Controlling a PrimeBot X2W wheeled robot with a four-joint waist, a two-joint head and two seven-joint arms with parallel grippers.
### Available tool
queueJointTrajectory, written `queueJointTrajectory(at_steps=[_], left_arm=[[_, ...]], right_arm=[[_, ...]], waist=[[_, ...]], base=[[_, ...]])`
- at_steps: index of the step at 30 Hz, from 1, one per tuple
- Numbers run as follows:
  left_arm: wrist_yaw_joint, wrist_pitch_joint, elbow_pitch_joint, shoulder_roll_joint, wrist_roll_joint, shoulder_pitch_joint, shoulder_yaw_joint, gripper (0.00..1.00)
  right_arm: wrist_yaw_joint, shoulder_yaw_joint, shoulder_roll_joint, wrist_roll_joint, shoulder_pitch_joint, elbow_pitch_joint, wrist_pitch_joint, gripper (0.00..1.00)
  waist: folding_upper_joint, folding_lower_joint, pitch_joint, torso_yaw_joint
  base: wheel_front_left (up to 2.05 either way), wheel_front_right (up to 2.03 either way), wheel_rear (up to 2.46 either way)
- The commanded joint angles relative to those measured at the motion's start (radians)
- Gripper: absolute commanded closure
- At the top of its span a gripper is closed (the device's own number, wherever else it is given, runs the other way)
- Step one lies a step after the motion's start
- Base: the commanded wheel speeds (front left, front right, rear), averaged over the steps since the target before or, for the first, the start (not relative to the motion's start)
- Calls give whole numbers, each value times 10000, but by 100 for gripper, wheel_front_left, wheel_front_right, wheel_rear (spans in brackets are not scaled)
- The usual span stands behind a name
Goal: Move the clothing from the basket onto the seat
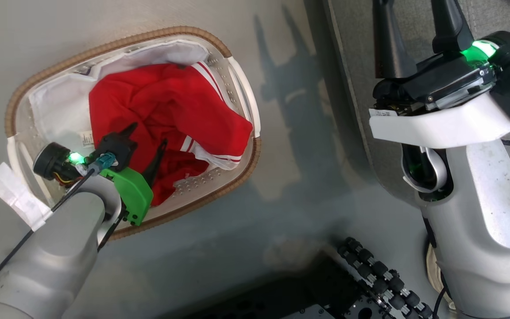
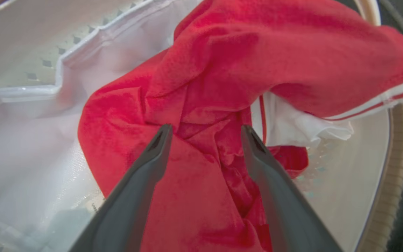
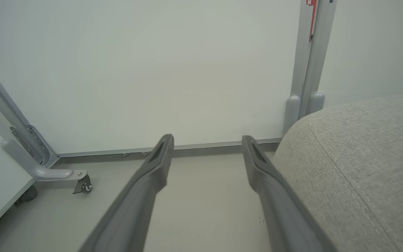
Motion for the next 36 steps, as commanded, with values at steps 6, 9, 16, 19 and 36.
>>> queueJointTrajectory(at_steps=[6, 9, 16, 19, 36], left_arm=[[-31, 16, 1271, -140, -121, -867, -836, 0], [-31, 20, 1928, -358, 59, -1153, -1211, 0], [273, 140, 3325, -966, 608, -1669, -1755, 0], [457, 258, 3733, -1173, 807, -1847, -1984, 0], [538, 1522, 4345, -1168, 1187, -2027, -2655, 100]], right_arm=[[-12, 23, -26, -133, 14, -178, -17, 0], [-12, 27, -26, -233, 138, -238, -17, 0], [-12, -17, -24, -312, 370, -285, -17, 0], [-12, -11, -26, -309, 436, -272, -17, 0], [-12, 33, -26, -11, 366, -212, -17, 0]], waist=[[0, -1, 530, -255], [0, -1, 605, -222], [0, -1, 739, -114], [0, -1, 781, -90], [0, -1, 765, -169]], base=[[0, 0, 0], [0, 0, 0], [0, 0, 0], [0, 0, 0], [0, 0, 0]])
